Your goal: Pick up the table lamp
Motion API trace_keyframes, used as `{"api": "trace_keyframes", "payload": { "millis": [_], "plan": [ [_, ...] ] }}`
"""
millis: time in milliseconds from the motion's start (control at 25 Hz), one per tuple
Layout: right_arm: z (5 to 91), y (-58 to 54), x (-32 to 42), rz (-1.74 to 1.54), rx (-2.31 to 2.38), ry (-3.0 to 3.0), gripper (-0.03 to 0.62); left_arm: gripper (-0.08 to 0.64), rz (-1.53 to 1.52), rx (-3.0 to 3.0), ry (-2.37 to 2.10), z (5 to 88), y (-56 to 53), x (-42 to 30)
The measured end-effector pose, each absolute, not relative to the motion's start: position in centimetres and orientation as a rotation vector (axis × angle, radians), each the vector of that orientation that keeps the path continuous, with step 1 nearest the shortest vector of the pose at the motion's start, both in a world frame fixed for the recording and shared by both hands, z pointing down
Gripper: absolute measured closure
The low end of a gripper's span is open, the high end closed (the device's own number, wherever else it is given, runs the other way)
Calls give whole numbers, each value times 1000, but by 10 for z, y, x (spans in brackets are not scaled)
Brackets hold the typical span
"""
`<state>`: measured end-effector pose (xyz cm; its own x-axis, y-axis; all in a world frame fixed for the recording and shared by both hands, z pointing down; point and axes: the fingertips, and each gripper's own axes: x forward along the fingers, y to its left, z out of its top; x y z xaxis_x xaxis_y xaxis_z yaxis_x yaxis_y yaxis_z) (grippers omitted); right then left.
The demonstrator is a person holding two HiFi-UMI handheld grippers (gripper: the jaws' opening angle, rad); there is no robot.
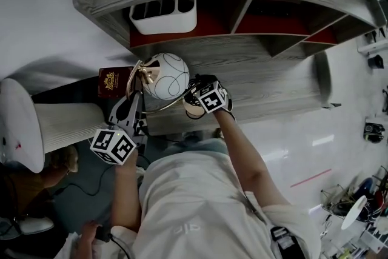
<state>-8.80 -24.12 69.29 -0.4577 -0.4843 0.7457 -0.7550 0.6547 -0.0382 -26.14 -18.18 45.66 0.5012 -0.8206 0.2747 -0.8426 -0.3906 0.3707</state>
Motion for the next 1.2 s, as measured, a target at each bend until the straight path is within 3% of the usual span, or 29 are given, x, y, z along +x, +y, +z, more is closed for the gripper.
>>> {"api": "trace_keyframes", "payload": {
  "millis": [1200],
  "plan": [
    [588,-187,145,244,1109,-1743,543,546,-427,2261,-975,459,-159,-124]
  ]
}}
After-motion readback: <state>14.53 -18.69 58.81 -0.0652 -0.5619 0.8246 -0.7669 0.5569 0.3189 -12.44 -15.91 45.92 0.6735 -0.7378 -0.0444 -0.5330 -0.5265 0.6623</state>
